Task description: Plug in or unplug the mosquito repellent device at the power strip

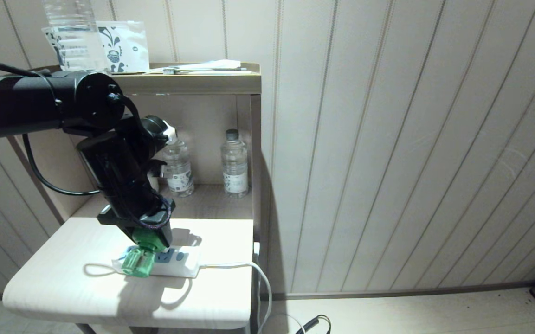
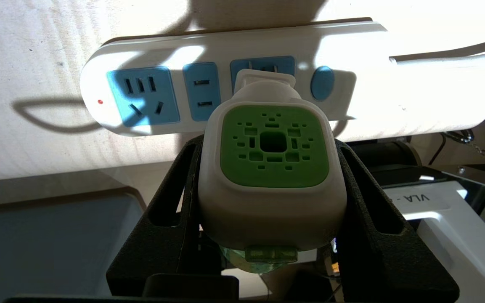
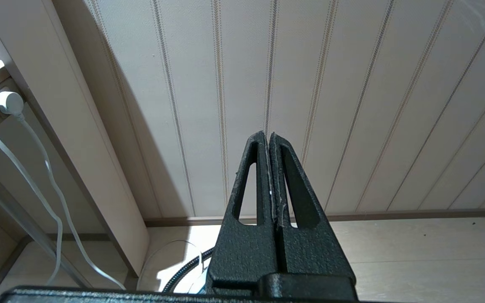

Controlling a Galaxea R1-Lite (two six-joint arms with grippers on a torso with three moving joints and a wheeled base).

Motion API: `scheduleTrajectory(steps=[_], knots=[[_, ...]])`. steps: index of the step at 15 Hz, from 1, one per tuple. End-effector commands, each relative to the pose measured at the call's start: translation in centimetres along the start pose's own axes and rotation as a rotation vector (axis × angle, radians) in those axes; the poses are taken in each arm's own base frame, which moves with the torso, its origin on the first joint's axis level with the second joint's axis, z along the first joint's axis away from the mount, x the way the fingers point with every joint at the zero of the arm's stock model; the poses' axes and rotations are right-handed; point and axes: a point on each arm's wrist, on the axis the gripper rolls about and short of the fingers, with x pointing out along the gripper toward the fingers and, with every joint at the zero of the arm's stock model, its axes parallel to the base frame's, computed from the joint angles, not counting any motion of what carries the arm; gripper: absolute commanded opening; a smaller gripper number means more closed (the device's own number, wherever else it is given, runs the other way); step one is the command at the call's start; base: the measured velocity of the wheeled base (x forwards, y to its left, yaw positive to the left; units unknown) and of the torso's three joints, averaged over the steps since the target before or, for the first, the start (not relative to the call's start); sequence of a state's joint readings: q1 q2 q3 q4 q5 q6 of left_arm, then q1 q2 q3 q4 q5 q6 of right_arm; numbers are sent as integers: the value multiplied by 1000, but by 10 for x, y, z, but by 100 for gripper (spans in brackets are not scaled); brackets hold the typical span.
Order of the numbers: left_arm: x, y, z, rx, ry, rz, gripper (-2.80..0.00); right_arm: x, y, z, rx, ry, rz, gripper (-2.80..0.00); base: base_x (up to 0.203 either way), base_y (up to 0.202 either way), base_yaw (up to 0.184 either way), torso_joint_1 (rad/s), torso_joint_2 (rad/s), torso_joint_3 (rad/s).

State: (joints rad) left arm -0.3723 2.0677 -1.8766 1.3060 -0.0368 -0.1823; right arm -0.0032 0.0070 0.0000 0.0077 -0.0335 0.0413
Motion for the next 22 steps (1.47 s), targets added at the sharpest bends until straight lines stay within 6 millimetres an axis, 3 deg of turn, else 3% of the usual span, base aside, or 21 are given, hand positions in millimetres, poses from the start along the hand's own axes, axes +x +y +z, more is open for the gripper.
scheduleTrajectory(steps=[1,22], knots=[[1,-3,-1,6,10,-2,-280,0,0,0,0,1,0,-280,0,0,0,0,0,0],[13,1,8,-1,24,6,-280,0,0,0,0,1,0,-280,0,0,0,0,0,0]])
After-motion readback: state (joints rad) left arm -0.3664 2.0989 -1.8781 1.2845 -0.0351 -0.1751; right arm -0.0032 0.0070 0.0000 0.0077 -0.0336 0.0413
